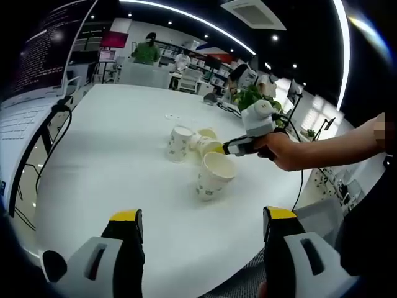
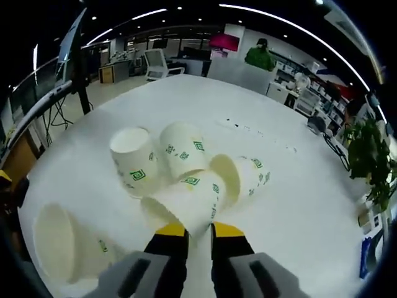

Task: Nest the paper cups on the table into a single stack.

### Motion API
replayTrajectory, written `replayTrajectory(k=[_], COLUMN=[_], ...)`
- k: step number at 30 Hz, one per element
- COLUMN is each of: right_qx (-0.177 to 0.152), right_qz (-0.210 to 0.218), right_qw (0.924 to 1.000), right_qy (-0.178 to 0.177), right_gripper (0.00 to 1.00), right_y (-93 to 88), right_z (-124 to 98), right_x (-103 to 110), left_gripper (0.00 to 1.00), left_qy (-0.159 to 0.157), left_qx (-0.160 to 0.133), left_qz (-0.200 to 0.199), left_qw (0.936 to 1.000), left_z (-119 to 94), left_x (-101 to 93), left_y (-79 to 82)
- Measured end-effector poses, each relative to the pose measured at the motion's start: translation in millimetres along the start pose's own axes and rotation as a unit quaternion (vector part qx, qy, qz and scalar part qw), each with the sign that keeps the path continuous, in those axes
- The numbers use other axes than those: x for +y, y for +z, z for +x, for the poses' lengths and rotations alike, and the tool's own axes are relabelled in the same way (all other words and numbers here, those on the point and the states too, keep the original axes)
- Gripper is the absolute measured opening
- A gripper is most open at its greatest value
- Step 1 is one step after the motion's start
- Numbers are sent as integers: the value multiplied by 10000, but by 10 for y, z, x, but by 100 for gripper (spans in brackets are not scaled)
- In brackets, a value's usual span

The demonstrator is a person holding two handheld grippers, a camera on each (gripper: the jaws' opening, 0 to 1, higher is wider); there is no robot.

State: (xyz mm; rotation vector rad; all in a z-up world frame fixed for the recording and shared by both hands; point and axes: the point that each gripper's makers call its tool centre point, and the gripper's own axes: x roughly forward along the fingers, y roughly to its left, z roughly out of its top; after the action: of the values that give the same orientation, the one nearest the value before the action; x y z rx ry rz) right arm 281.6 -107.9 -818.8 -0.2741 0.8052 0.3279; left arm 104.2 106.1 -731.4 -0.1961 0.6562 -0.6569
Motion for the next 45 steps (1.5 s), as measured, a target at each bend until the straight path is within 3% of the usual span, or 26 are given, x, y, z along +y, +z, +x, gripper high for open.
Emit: replayTrajectory(k=[4,18,28,29,36,37,43,45], right_qx=[-35,-76,263,298,450,518,688,767], right_qz=[100,101,-250,-264,-317,-330,-342,-329], right_qw=[9999,9997,9980,9979,9969,9964,9947,9938], right_qy=[82,229,509,509,564,588,682,733], right_gripper=[0,0,0,0,0,0,0,0], right_y=[-22,-89,-371,-383,-463,-483,-542,-556], right_z=[-59,-256,-550,-681,-802,-687,-670,-784], right_x=[-10,-126,-133,-130,-194,-275,-261,-171], left_gripper=[78,78,78,78,78,78,78,78], left_qy=[-9,-56,-78,-89,-158,-175,-202,-201], left_qx=[-16,-61,-140,-147,-174,-181,-201,-202], left_qz=[26,52,53,59,89,99,119,129], left_qw=[10000,10000,9999,9998,9997,9996,9995,9995], left_z=[7,32,66,75,127,135,149,143], left_x=[-18,-132,-160,-163,-219,-233,-239,-240], left_y=[20,46,98,104,129,136,154,159])
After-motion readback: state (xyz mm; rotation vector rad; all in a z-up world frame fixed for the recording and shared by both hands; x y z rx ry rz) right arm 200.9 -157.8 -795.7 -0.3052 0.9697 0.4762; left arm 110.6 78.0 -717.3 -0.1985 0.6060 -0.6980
